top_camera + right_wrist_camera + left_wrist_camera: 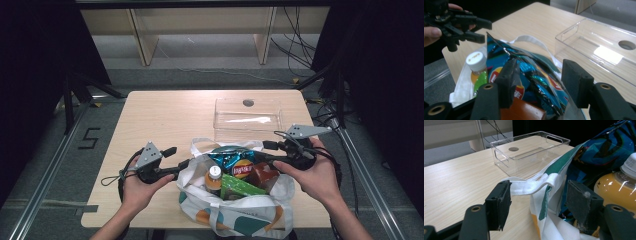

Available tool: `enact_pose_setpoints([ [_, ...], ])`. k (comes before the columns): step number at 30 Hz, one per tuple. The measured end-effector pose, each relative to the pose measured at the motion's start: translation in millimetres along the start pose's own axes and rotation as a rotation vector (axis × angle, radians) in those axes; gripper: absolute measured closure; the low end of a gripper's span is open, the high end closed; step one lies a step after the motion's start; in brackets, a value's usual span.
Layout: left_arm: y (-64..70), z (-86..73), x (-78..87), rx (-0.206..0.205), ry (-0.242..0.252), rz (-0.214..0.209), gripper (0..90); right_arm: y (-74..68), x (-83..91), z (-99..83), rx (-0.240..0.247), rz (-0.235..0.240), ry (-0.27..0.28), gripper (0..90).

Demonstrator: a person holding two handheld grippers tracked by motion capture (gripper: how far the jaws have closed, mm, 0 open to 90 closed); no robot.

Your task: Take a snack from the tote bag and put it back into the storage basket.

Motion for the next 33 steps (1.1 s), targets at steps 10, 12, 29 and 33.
enact_pose_setpoints([
  [10,2.0,1.0,-0.9,0.008,0.004,-0.007,35.1,12.2,-9.3,-5.5,0.000,0.012,-0.091,54.2],
  [12,2.3,0.9,-1.4,0.005,0.002,-0.010,35.1,13.3,-10.4,-5.5,-0.011,0.011,-0.089,57.9],
  [29,2.8,0.8,-2.2,0.000,0.001,-0.003,35.1,10.0,-15.6,-11.5,-0.014,0.006,-0.064,89.4],
  [33,2.9,0.7,-2.8,0.003,0.000,-0.001,34.6,12.8,-14.5,-13.4,-0.007,0.008,-0.062,89.5],
])
Point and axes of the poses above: each handheld gripper's, and its own axes: x roughly backward along the jaws, z roughly out of its top, y roughly to its right, the point moved 6 cm from there along -x, roughly forward along the jaws, and after that the axes turned 8 degrees about -x, right-handed, at the moved point
